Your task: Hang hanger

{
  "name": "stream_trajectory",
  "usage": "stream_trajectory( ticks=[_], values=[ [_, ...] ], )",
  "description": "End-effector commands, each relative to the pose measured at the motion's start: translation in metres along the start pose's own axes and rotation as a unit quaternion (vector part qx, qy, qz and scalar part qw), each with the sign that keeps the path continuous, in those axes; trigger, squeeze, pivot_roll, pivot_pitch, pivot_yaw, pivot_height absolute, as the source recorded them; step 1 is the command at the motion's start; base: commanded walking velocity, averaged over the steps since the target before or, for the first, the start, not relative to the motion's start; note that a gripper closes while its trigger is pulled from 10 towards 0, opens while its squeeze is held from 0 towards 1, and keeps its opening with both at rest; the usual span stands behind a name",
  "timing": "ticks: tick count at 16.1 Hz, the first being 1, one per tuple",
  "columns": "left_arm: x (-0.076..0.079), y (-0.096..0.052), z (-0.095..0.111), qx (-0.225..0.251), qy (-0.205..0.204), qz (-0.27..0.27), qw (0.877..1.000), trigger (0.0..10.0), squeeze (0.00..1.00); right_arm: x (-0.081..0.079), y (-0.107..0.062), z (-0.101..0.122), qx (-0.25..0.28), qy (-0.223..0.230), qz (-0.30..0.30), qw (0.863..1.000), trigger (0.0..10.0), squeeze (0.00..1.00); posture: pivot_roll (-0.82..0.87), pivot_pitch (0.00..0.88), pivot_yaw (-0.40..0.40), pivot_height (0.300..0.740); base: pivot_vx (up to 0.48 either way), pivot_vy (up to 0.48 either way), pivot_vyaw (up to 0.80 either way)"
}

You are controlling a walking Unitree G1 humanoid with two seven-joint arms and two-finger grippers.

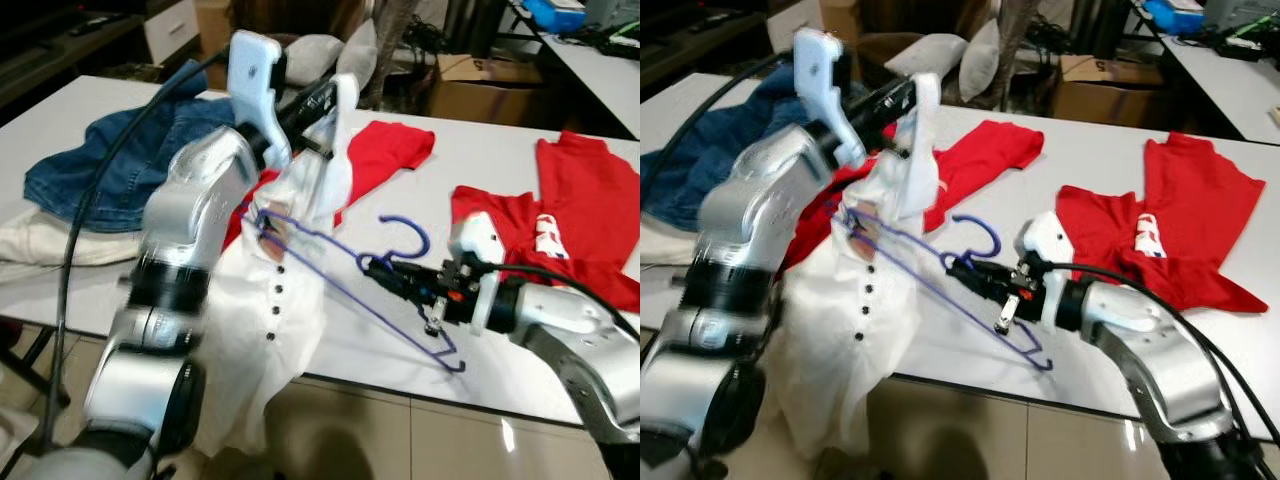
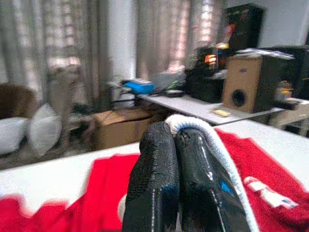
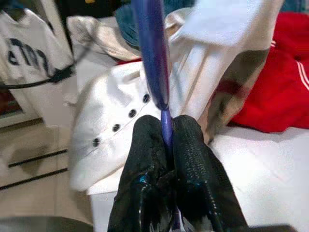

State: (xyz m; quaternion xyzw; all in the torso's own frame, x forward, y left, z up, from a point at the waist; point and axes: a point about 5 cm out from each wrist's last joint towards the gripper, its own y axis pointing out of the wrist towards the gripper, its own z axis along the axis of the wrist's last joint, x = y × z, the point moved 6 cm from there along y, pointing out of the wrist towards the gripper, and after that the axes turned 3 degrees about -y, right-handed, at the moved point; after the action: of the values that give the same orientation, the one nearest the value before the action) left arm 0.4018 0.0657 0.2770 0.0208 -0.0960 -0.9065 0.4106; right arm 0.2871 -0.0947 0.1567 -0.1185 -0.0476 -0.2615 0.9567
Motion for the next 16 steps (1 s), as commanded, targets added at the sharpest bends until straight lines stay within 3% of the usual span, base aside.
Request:
stream_trajectory(
  ticks=[1, 4, 7, 8, 9, 10, 11, 12, 13, 14, 15, 16],
  values=[
    [0.001, -0.003, 0.008, 0.005, 0.008, 0.005, 1.000, 10.0, 0.00, 0.009, -0.001, -0.006, -0.019, -0.016, -0.022, 0.999, 10.0, 0.00, 0.02, 0.000, -0.025, 0.740, 0.000, 0.000, 0.00],
    [0.014, -0.038, 0.002, -0.014, 0.005, 0.001, 1.000, 10.0, 0.00, 0.047, 0.001, -0.016, -0.048, -0.046, -0.109, 0.992, 10.0, 0.00, 0.02, 0.000, -0.040, 0.740, 0.000, 0.000, 0.00],
    [0.025, -0.081, -0.027, -0.069, 0.018, -0.020, 0.997, 10.0, 0.00, 0.078, 0.000, 0.006, -0.047, -0.117, -0.143, 0.982, 10.0, 0.00, 0.02, 0.000, -0.043, 0.740, 0.000, 0.000, 0.00],
    [0.024, -0.091, -0.033, -0.085, 0.032, -0.021, 0.996, 10.0, 0.00, 0.093, -0.002, 0.024, -0.032, -0.143, -0.161, 0.976, 10.0, 0.00, 0.02, 0.000, -0.050, 0.740, 0.000, 0.000, 0.00],
    [0.020, -0.099, -0.024, -0.072, 0.044, -0.008, 0.996, 10.0, 0.00, 0.122, -0.008, 0.085, 0.054, -0.193, -0.230, 0.952, 10.0, 0.00, 0.02, 0.000, -0.050, 0.740, 0.000, 0.000, 0.00],
    [0.020, -0.099, -0.024, -0.072, 0.044, -0.008, 0.996, 10.0, 0.00, 0.122, -0.008, 0.085, 0.054, -0.193, -0.230, 0.952, 10.0, 0.00, 0.02, 0.000, -0.050, 0.740, 0.000, 0.000, 0.00],
    [0.012, -0.096, 0.006, -0.010, 0.042, 0.022, 0.999, 10.0, 0.00, 0.147, -0.034, 0.171, 0.214, -0.201, -0.335, 0.895, 10.0, 0.00, 0.02, 0.000, -0.063, 0.740, 0.000, 0.000, 0.00],
    [0.007, -0.096, 0.024, 0.033, 0.041, 0.035, 0.998, 10.0, 0.00, 0.139, -0.050, 0.215, 0.305, -0.211, -0.336, 0.866, 10.0, 0.00, 0.02, 0.000, -0.072, 0.740, 0.000, 0.000, 0.00],
    [0.005, -0.097, 0.030, 0.046, 0.041, 0.037, 0.997, 10.0, 0.00, 0.134, -0.052, 0.224, 0.324, -0.218, -0.329, 0.860, 10.0, 0.00, 0.02, 0.000, -0.072, 0.740, 0.000, 0.000, 0.00],
    [0.005, -0.099, 0.034, 0.058, 0.037, 0.038, 0.997, 10.0, 0.00, 0.130, -0.048, 0.225, 0.327, -0.224, -0.316, 0.862, 10.0, 0.00, 0.02, 0.000, -0.072, 0.740, 0.000, 0.000, 0.00],
    [0.005, -0.100, 0.034, 0.058, 0.034, 0.038, 0.997, 10.0, 0.00, 0.129, -0.043, 0.219, 0.316, -0.224, -0.306, 0.870, 10.0, 0.00, 0.01, 0.000, -0.072, 0.740, 0.000, 0.000, 0.00],
    [0.001, -0.102, 0.023, 0.039, 0.039, 0.049, 0.997, 10.0, 0.00, 0.121, -0.023, 0.186, 0.262, -0.236, -0.277, 0.894, 10.0, 0.00, 0.01, 0.000, -0.074, 0.740, 0.000, 0.000, 0.00]
  ],
)
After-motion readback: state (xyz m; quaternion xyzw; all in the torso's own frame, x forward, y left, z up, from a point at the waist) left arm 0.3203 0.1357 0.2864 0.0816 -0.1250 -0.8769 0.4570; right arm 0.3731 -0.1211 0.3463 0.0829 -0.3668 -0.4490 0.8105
